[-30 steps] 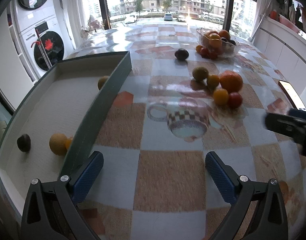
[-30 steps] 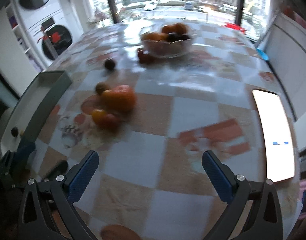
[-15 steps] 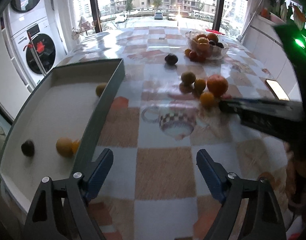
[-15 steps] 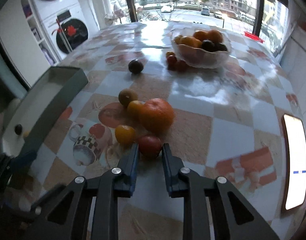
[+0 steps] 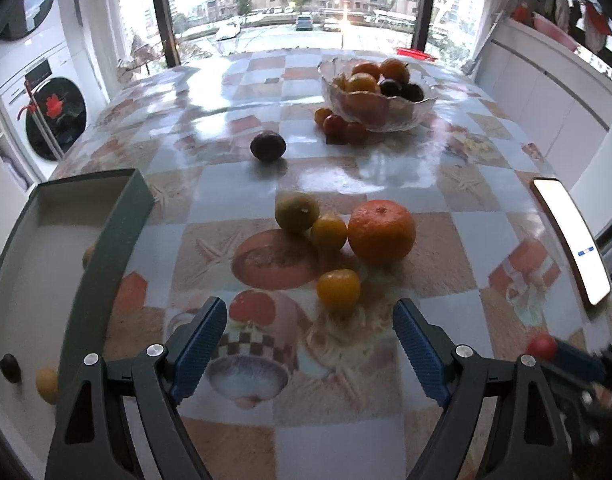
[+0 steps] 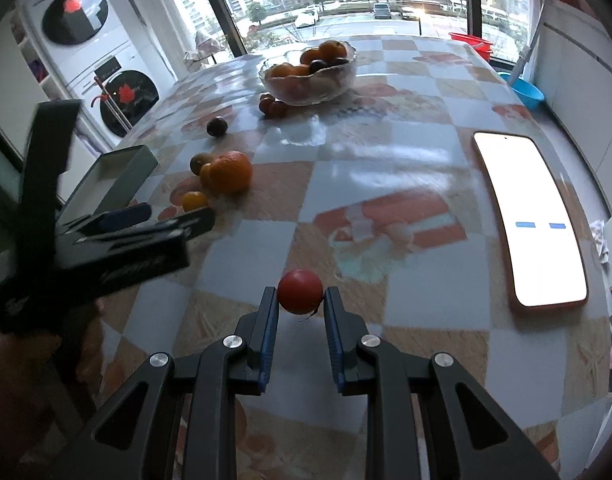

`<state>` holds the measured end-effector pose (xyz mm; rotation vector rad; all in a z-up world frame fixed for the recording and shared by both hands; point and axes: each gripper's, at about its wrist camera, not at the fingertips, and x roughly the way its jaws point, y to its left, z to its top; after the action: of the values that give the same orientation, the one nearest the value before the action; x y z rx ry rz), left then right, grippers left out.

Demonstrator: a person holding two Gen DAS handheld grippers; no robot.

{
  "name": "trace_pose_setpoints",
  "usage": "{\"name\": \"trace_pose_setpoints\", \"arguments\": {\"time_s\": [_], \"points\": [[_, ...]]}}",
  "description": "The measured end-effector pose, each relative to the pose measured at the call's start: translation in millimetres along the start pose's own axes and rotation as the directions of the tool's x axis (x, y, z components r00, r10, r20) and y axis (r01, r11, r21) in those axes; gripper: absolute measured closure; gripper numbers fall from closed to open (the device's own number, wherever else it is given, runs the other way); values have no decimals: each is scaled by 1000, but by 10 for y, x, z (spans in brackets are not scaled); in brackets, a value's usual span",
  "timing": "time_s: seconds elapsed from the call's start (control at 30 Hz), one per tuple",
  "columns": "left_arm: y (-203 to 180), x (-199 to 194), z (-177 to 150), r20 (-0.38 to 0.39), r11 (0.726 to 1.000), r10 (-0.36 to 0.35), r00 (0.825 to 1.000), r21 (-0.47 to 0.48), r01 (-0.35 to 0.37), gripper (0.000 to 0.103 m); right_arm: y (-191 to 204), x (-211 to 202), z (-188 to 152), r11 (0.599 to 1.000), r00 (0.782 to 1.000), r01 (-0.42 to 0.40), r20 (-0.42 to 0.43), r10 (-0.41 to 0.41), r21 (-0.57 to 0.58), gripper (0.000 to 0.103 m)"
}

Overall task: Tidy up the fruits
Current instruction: 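Grasp a red tomato with the right tool while the left tool grasps a small yellow fruit, then carry the tomato and yellow fruit over the white tray with both tools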

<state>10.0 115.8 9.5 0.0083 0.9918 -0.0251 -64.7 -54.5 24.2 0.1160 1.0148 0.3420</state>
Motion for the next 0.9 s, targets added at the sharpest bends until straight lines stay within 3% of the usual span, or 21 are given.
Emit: {"name": "trace_pose_setpoints", "arguments": {"time_s": [0.13,0.2,0.3,0.47,0.63,0.9], "points": [[26,64,27,-9,999,14,1000,-38,-14,38,-23,-36,-27,1000,1000,-12,4,12,8,78],[30,48,38,1,999,7,1000,-41,-7,62,-12,-67,-39,1000,1000,-13,6,13,8,78],[28,16,34,2,998,-49,999,-43,49,79,8,-91,-40,1000,1000,-12,6,12,7,78],[98,-198,-99,11,997,-73,997,-31,73,79,109,-146,-26,1000,1000,-13,2,13,-4,78],[454,-618,-238,71,996,-69,995,-58,73,79,448,-139,54,998,999,-39,-9,38,-53,78],[1413,-1133,-508,143,989,70,987,-136,-51,79,1404,26,230,978,988,-151,-42,146,-142,78]]}}
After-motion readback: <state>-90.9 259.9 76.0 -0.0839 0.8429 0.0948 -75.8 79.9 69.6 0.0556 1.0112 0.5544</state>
